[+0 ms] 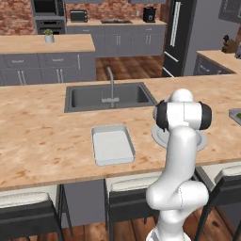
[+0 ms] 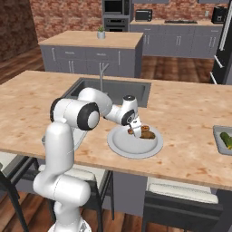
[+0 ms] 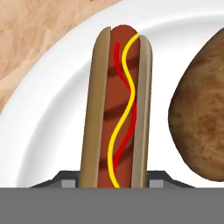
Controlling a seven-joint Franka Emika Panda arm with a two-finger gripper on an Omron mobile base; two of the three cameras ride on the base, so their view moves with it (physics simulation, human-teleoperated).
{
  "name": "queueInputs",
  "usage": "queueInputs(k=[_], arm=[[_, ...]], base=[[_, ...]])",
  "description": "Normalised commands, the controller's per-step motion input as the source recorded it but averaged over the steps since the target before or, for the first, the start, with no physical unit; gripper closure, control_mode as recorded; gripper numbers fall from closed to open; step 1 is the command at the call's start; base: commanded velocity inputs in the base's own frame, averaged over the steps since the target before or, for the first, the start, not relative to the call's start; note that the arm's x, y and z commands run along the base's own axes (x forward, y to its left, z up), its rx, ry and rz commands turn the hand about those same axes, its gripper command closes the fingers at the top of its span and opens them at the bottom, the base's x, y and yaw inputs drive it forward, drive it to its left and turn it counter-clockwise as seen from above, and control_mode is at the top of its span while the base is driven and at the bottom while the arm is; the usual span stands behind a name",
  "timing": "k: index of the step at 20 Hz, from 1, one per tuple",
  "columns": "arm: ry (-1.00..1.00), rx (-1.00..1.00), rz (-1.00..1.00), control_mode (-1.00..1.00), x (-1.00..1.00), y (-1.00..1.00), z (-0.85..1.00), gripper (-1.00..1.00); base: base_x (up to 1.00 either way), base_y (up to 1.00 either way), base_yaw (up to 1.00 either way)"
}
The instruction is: Place one cooked food and one vegetable from the large plate to each tupperware container.
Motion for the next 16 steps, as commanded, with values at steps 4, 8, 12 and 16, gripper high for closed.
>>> queueInputs(k=[4, 8, 12, 16], arm=[[0.0, 0.0, 0.0, -1.0, 0.0, 0.04, 0.0, 1.0], [0.0, 0.0, 0.09, -1.0, -0.01, 0.32, 0.13, 1.0], [0.01, -0.03, 0.33, -1.0, -0.18, 0.96, 0.48, 1.0], [0.05, -0.04, 0.37, -1.0, -0.42, 1.0, 0.65, 1.0]], base=[[0.0, 0.0, 0.0], [0.0, 0.0, 0.0], [0.0, 0.0, 0.0], [0.0, 0.0, 0.0]])
